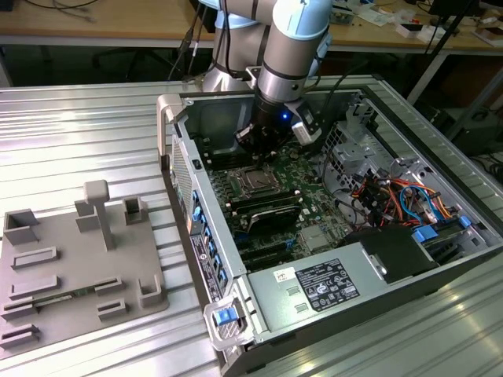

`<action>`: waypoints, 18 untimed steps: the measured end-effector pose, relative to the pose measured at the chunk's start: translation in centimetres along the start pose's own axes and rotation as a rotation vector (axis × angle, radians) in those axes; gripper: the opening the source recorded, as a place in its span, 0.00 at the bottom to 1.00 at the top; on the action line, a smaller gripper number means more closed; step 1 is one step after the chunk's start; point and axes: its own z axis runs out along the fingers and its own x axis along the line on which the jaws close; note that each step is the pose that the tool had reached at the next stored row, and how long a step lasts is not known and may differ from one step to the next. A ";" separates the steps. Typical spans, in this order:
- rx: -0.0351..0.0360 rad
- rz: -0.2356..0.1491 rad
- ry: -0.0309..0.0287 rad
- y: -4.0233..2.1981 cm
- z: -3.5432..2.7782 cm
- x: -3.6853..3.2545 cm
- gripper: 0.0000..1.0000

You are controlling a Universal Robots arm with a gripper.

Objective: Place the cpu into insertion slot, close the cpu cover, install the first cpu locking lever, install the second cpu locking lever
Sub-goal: 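Install the first cpu locking lever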

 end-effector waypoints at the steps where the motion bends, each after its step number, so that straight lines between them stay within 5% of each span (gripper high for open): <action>1: 0.0005 0.000 0.0002 0.02 -0.01 0.00 0.11; 7: -0.0006 0.000 0.0000 0.22 -0.02 -0.01 0.11; 11: -0.0014 0.000 -0.0004 0.22 -0.97 0.07 0.11; 18: -0.0117 0.000 -0.0008 0.31 -1.10 0.80 0.11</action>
